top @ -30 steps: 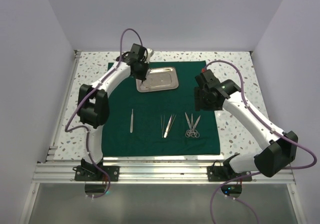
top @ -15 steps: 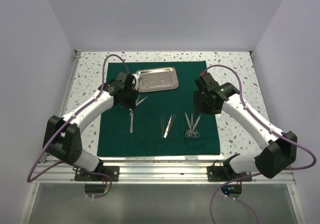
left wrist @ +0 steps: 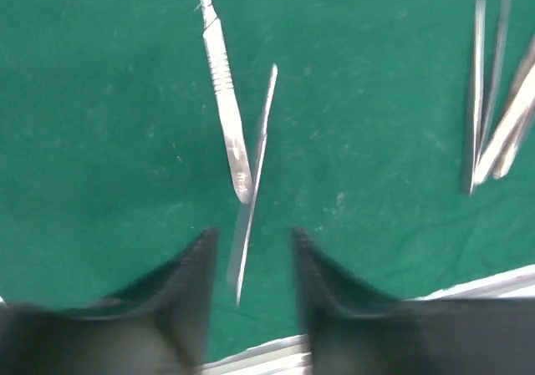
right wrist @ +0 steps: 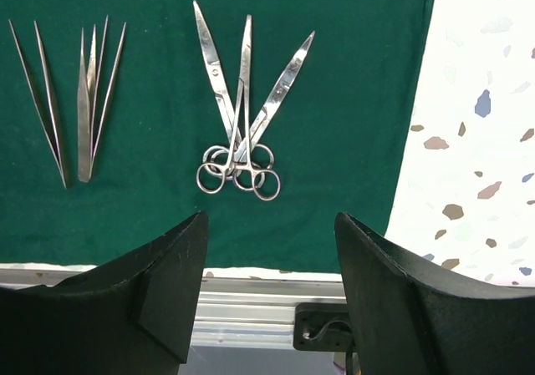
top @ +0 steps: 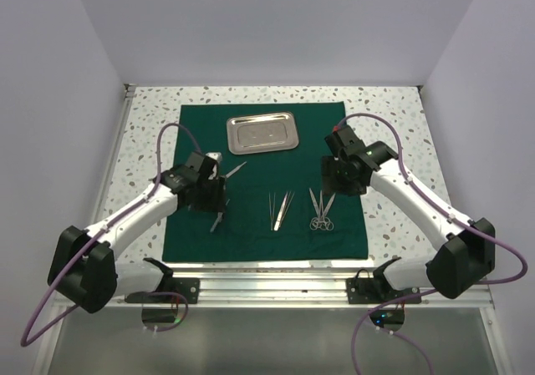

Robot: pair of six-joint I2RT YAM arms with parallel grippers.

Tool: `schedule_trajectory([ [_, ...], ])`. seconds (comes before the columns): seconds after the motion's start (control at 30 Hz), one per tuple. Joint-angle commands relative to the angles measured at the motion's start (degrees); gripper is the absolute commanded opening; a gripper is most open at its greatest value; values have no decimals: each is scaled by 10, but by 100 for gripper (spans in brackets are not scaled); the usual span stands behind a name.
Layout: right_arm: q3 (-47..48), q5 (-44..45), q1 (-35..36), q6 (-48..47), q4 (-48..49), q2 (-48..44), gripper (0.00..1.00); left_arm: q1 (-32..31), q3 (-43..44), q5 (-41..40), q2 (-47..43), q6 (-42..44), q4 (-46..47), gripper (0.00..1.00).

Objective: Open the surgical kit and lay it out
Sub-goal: Place the medical item in the surgical kit, then pick up the medical item from the surgical kit.

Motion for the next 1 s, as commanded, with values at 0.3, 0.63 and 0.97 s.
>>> schedule_trajectory([
  [0.3,-7,5,-3,-4,5,-34,66,-4,165,-91,126,41,31,75],
  [0.63,7,43,-2,-12,-14,-42,66,-2,306,-67,319,179,102,69],
  [0.97,8,74,-4,-7,-32,-49,67,-2,387,-86,445,203,91,66],
])
